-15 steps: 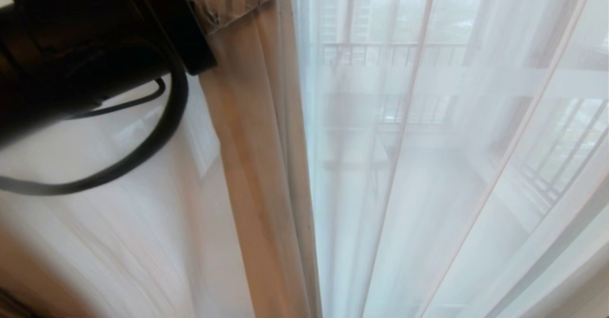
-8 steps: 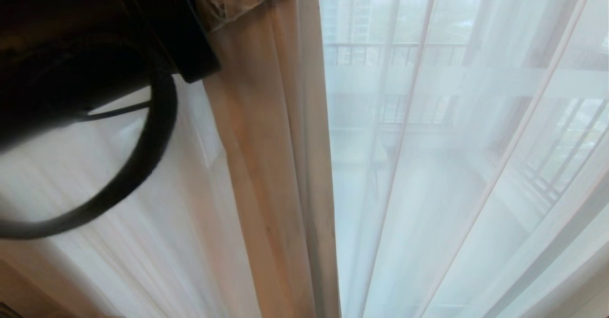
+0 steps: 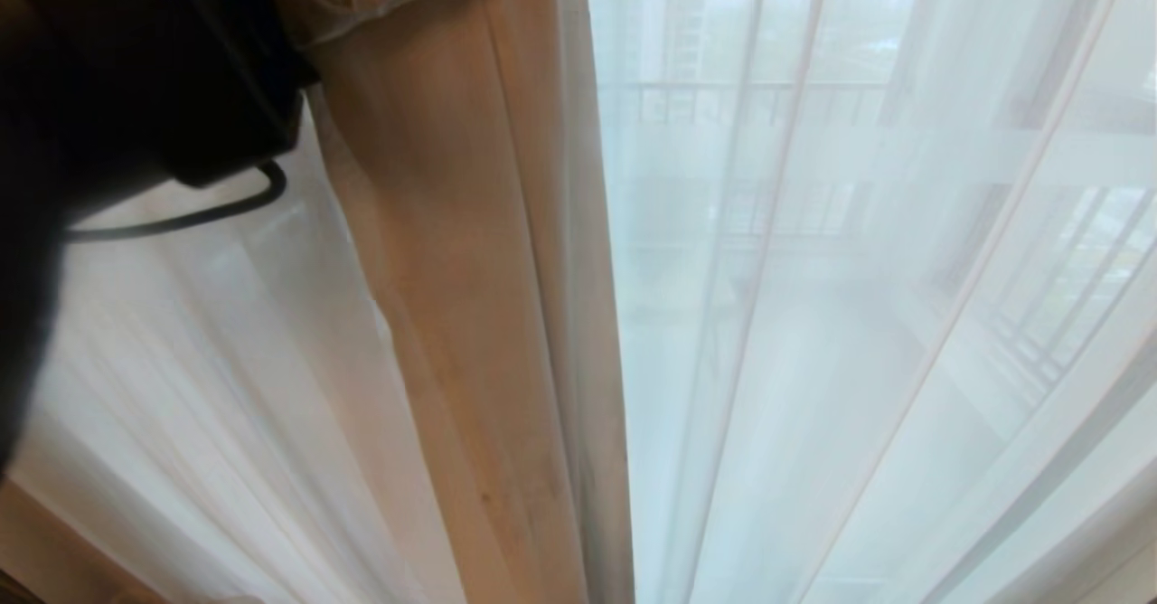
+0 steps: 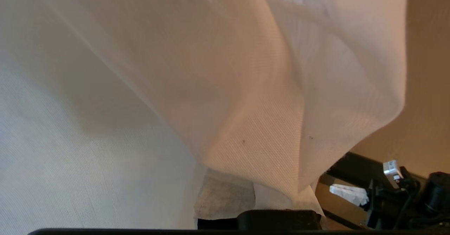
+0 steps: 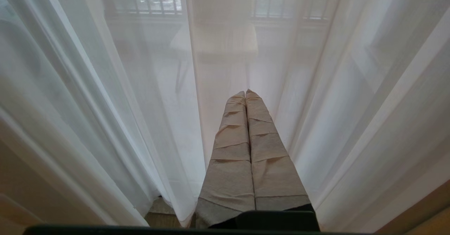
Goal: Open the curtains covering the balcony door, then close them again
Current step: Close the inner curtains on both sides
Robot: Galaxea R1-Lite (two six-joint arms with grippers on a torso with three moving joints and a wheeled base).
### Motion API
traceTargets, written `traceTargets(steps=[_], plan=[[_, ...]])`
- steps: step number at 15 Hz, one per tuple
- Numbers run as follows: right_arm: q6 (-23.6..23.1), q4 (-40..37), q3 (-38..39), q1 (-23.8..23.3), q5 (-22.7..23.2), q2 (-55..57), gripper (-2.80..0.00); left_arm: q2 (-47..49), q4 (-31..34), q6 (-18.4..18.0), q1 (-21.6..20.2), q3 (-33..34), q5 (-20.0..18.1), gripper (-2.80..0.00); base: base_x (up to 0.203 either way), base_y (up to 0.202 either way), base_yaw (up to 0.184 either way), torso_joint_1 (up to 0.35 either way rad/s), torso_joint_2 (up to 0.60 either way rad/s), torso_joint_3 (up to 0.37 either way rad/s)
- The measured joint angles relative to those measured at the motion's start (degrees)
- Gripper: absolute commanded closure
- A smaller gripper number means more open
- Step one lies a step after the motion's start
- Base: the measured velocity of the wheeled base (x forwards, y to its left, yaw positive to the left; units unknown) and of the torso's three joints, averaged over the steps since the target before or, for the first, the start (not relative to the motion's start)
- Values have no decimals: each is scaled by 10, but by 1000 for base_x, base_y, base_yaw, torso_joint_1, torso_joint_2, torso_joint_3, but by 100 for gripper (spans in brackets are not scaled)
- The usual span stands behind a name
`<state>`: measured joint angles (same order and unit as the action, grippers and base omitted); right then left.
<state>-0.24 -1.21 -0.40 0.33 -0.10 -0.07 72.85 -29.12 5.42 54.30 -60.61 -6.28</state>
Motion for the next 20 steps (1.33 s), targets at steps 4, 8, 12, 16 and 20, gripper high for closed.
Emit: traceTargets(steps=[4, 8, 12, 16, 20], plan=[[0, 1, 0, 0, 0, 0, 0, 30, -3, 0, 6, -38, -5, 0, 0, 0, 0, 0, 0, 0], [0, 0, 0, 0, 0, 0, 0, 88, -8, 0, 27, -90, -7, 0, 0, 0, 0, 0, 0, 0], [0, 1, 0, 0, 0, 0, 0, 148, -10, 0, 40, -139, -8, 0, 0, 0, 0, 0, 0, 0], [0, 0, 0, 0, 0, 0, 0, 203, -12, 0, 42, -180, -7, 0, 0, 0, 0, 0, 0, 0], [0, 0, 0, 0, 0, 0, 0, 254, -12, -1, 33, -216, -7, 0, 0, 0, 0, 0, 0, 0]])
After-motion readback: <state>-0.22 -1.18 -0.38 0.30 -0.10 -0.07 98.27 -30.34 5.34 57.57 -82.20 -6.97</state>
